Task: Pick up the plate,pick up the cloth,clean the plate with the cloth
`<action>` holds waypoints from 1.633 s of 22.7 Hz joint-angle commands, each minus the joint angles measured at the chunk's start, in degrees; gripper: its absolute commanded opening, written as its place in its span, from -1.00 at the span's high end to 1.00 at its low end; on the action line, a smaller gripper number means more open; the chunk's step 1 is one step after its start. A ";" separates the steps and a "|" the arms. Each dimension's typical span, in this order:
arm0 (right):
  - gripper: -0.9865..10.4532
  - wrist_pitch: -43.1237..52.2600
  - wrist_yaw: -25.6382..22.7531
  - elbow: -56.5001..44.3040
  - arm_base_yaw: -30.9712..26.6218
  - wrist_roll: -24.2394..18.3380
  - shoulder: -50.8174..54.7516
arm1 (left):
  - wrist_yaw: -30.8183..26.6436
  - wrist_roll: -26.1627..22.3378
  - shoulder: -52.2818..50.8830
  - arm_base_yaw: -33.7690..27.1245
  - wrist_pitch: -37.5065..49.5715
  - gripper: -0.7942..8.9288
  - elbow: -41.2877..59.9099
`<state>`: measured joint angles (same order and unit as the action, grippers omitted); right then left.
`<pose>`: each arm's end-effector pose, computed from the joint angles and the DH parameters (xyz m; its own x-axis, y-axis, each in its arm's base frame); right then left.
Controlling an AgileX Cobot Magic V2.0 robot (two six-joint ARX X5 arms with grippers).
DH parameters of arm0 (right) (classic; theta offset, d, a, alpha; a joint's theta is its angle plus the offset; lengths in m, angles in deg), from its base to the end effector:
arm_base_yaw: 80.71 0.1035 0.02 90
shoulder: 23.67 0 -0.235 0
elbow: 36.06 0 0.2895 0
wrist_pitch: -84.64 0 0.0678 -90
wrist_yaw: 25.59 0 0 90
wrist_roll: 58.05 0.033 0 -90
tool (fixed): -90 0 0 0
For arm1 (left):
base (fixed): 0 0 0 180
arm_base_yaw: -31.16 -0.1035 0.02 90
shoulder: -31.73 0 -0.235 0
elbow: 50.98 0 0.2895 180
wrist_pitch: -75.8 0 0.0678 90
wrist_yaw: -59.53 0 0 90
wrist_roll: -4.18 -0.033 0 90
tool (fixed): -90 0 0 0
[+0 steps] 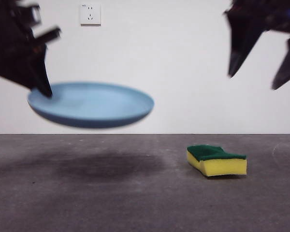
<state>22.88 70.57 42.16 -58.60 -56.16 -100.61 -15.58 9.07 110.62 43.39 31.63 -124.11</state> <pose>0.2821 0.1184 0.2513 0.4135 0.2838 -0.8652 -0.3964 0.9115 0.1096 0.3177 -0.0775 0.2288 0.5536 -0.3829 -0.7396 0.3013 0.9200 -0.2508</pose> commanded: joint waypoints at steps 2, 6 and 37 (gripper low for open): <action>0.13 2.64 -4.76 2.40 2.80 -1.60 -5.75 | 0.11 -0.66 -6.12 0.22 -2.58 0.85 -0.09; 0.13 7.89 -5.29 3.23 4.72 -1.55 -13.70 | 0.11 -0.63 -13.20 0.44 -6.29 0.85 -0.09; 0.85 11.82 -4.76 3.23 6.27 0.74 -19.04 | -7.32 -1.92 -10.03 0.92 -8.28 0.85 -0.07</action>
<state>34.42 65.74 45.72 -52.48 -56.33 -120.39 -22.92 7.71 100.24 44.13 22.74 -124.11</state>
